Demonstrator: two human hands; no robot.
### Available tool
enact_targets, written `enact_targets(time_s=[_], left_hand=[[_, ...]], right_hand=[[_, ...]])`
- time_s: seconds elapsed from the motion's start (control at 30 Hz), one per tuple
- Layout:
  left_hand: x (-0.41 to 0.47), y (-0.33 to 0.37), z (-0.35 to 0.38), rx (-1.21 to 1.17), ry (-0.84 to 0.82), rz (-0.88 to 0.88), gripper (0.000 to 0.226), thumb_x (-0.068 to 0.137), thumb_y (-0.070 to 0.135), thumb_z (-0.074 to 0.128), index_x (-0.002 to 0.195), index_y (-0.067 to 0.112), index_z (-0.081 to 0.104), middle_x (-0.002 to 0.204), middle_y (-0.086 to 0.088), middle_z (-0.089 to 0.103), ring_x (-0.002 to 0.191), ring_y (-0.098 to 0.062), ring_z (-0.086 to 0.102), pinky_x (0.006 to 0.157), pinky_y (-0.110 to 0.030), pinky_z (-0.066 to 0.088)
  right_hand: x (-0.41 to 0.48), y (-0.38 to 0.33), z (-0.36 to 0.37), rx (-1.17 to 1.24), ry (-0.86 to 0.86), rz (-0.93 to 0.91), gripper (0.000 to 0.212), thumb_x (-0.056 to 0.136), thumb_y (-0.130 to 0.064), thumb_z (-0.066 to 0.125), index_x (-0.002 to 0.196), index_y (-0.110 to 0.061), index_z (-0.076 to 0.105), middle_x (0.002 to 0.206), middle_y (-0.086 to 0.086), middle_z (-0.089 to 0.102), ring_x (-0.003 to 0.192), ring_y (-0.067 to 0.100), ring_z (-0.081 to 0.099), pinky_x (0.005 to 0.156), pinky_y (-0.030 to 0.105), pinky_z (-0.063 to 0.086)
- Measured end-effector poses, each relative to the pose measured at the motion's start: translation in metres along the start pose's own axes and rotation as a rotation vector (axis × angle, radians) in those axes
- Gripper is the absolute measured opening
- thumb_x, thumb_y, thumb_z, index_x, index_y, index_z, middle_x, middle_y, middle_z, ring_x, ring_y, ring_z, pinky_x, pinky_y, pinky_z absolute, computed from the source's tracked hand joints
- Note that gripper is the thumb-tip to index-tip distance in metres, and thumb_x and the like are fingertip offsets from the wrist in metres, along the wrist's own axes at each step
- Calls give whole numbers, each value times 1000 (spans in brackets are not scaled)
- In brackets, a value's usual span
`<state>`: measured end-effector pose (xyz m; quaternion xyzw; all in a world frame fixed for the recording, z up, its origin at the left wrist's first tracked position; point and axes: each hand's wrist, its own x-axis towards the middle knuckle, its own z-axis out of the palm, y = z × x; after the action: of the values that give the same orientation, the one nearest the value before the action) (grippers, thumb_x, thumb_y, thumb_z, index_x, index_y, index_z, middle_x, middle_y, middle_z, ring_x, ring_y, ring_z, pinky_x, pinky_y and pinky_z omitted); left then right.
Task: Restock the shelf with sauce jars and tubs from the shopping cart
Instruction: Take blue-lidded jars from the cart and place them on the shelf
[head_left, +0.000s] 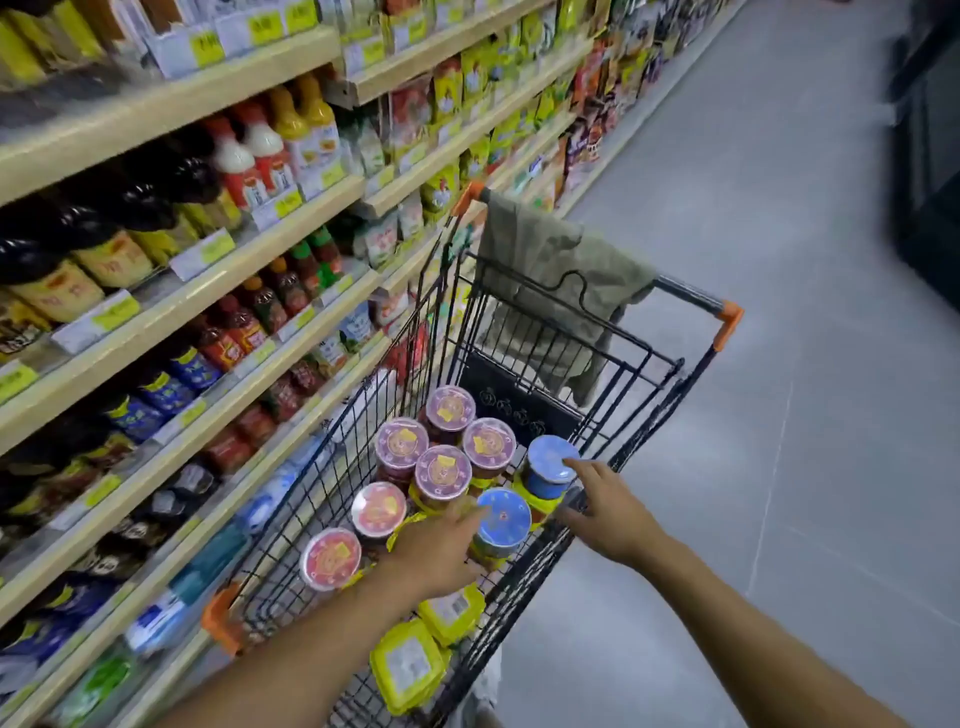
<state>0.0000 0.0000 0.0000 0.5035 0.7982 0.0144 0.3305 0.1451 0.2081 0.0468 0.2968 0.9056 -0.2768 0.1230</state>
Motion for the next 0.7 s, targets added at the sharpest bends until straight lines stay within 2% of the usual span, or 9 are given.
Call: enact_targets(time_s=[0.07, 0.17, 0.27, 0.37, 0.53, 0.7], left_hand=[[23, 6, 0, -43, -31, -49, 82, 93, 45, 61, 160, 28, 16, 170, -2, 6, 120, -37, 58, 77, -42, 51], [51, 14, 5, -36, -70, -106, 81, 95, 42, 60, 161, 28, 14, 170, -2, 0, 122, -39, 56, 74, -38, 46], [78, 16, 15, -27, -54, -171, 85, 92, 46, 62, 160, 30, 14, 169, 0, 5, 123, -38, 55, 77, -39, 48], [100, 14, 27, -10, -43, -217, 95, 86, 53, 68, 160, 31, 13, 167, 1, 11, 127, -36, 53, 85, -40, 51], [126, 9, 45, 22, -62, -243, 113, 78, 65, 71, 161, 30, 4, 169, -2, 2, 146, -34, 33, 98, -43, 47], [141, 8, 55, -4, -108, -251, 111, 82, 57, 72, 162, 30, -2, 169, -6, -2, 136, -38, 46, 96, -44, 48]], right_hand=[[27, 14, -1, -43, -48, -2, 70, 94, -39, 62, 153, -17, 33, 151, 8, 39, 135, 30, 39, 107, 36, 37], [67, 34, 3, -214, -106, -3, 66, 93, -37, 58, 152, -19, 34, 152, 8, 38, 134, 31, 38, 106, 38, 39], [101, 49, 9, -351, -184, -19, 68, 90, -35, 59, 151, -20, 32, 152, 7, 37, 131, 32, 40, 101, 39, 44], [133, 61, 17, -434, -255, -43, 76, 87, -35, 65, 152, -21, 28, 154, 11, 33, 133, 33, 40, 99, 41, 48], [169, 77, 35, -517, -322, -90, 87, 87, -31, 68, 156, -26, 15, 154, 12, 27, 124, 36, 49, 87, 39, 50], [193, 88, 52, -523, -450, -155, 115, 77, -39, 77, 157, -35, -5, 166, 7, 0, 109, 37, 63, 85, 44, 54]])
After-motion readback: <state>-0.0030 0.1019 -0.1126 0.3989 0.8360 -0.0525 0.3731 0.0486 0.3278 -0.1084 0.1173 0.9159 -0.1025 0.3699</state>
